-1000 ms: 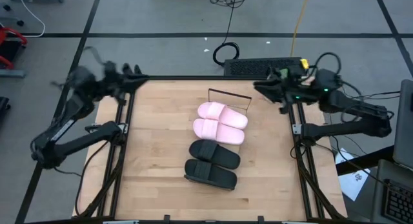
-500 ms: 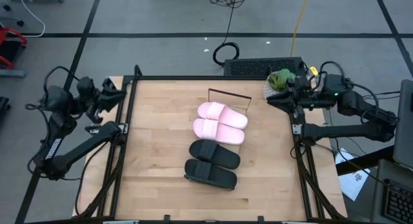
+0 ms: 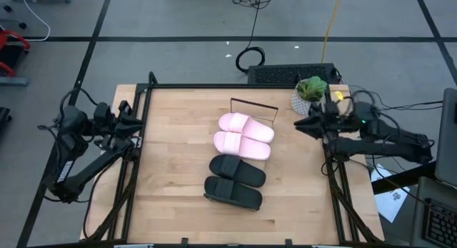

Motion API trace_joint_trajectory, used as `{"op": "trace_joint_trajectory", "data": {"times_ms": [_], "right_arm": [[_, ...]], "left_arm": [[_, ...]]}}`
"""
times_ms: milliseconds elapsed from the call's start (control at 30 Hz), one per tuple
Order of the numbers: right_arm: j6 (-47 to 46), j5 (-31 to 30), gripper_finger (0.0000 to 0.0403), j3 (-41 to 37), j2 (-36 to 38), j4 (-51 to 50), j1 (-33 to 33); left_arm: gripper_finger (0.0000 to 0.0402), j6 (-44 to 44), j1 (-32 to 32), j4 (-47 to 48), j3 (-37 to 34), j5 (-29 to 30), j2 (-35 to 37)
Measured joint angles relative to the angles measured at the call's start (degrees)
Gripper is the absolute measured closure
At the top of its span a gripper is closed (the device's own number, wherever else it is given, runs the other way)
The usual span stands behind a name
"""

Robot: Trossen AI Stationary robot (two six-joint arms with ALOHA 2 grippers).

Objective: Pick and place slides into the shelf
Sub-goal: Return to Home Position

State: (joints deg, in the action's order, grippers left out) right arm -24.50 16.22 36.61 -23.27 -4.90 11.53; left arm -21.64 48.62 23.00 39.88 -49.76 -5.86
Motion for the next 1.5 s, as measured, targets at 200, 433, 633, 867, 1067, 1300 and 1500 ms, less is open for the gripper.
{"op": "trace_joint_trajectory", "data": {"times_ms": [200, 433, 633, 867, 1067, 1300, 1500], "right_arm": [[-1.88, 0.25, 0.0330, -7.69, 15.59, 3.61, -0.02], [-6.03, -0.69, 0.0330, -15.49, 23.13, 0.95, -0.02], [-5.78, -0.26, 0.0330, -21.11, 23.13, 2.88, -0.02], [-5.81, 2.36, 0.0330, -30.56, 23.11, 15.39, -0.02], [-8.74, 3.11, 0.0330, -35.41, 22.86, 23.02, 0.05], [-6.30, 1.66, 0.0330, -35.51, 22.80, 21.27, 0.46], [-6.28, -0.04, 0.0330, -35.62, 22.82, 21.05, 1.75]], "left_arm": [[0.0332, -10.23, -0.13, -16.05, -9.90, -4.26, 5.50], [0.0332, -14.52, -1.59, -27.20, -18.25, -5.32, 5.33], [0.0332, -18.61, -4.13, -41.01, -24.68, -5.57, 5.59], [0.0332, -18.97, -8.21, -46.90, -33.18, -1.58, 5.60], [0.0332, -18.83, -12.58, -50.02, -39.32, 0.68, 5.53], [0.0332, -10.28, -19.80, -41.85, -39.33, 9.84, 3.53], [0.0332, -5.52, -28.15, -41.29, -39.32, 20.47, -2.53]]}}
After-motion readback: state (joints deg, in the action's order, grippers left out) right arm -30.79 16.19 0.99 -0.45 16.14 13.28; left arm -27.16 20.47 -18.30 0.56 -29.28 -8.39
